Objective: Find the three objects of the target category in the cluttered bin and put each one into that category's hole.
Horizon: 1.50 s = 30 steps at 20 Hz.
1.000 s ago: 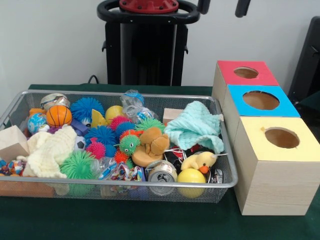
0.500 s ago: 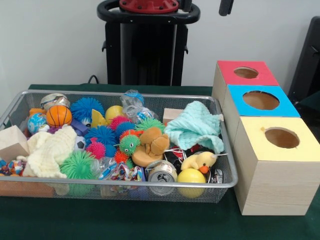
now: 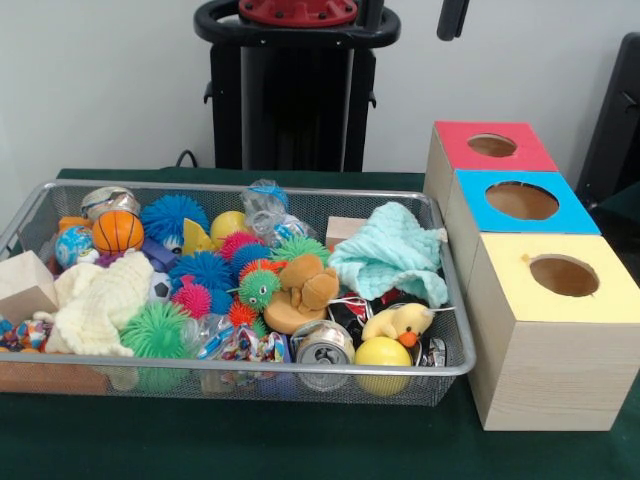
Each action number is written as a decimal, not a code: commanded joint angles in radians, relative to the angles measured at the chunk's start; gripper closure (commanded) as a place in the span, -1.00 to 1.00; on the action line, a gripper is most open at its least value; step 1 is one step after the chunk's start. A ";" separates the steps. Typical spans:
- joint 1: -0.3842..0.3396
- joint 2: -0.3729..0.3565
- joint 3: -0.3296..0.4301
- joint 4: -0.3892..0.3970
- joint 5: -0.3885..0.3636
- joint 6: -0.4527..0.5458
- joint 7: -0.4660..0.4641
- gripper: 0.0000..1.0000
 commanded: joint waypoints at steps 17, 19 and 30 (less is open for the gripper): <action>-0.039 0.096 0.084 0.153 0.002 -0.065 0.043 -1.00; -0.042 0.089 0.089 0.167 0.013 -0.070 0.042 -1.00; -0.038 0.090 0.090 0.174 0.026 -0.087 0.063 -1.00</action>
